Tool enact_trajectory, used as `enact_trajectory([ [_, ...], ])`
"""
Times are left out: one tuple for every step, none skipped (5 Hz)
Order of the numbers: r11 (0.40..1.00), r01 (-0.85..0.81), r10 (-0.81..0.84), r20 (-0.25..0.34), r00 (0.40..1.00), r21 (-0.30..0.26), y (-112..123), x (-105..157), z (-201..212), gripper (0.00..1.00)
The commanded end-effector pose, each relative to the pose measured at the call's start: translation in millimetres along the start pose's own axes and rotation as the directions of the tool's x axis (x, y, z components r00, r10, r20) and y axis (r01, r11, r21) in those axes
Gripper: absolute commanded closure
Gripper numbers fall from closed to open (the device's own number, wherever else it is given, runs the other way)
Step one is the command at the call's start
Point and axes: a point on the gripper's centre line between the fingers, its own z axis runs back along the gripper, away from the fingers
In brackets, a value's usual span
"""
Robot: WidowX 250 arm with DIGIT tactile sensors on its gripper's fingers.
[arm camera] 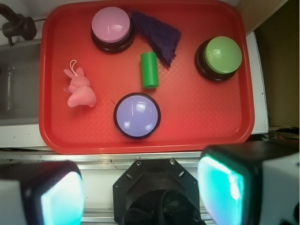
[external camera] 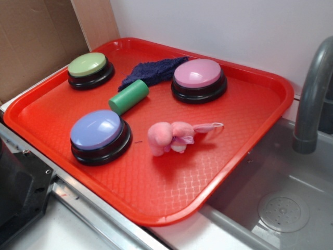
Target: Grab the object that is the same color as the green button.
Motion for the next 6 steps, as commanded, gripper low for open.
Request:
enact_trajectory([
  [1.0, 0.0, 0.0, 0.0, 1.0, 0.0, 0, 0, 0, 0.0],
  [1.0, 0.013, -0.013, -0.024, 1.0, 0.015, 7, 17, -15, 0.0],
  [0.999, -0.026, 0.026, 0.015, 1.0, 0.021, 19, 43, -47, 0.0],
  [0.997, -0.062, 0.061, 0.013, 0.998, 0.05, 30, 60, -77, 0.0],
  [0.995, -0.093, 0.091, 0.06, 0.994, 0.039, 41, 83, -117, 0.0],
  [0.997, -0.081, 0.082, 0.061, 0.995, -0.018, 41, 99, -150, 0.0],
])
